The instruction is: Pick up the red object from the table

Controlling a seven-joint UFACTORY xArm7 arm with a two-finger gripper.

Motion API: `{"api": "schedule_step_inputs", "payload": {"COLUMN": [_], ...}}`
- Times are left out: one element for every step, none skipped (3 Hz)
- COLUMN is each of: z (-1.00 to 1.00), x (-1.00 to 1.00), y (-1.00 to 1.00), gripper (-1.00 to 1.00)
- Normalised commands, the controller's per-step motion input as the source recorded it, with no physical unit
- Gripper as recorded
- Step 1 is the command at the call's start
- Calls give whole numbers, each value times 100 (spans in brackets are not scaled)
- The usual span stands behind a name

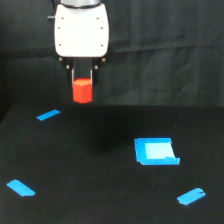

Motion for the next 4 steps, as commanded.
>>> {"api": "schedule_step_inputs", "payload": {"z": [-1, 8, 2, 6], "x": [-2, 3, 1, 1], "y": [-2, -5, -2, -8], "gripper": [-100, -100, -100, -100]}}
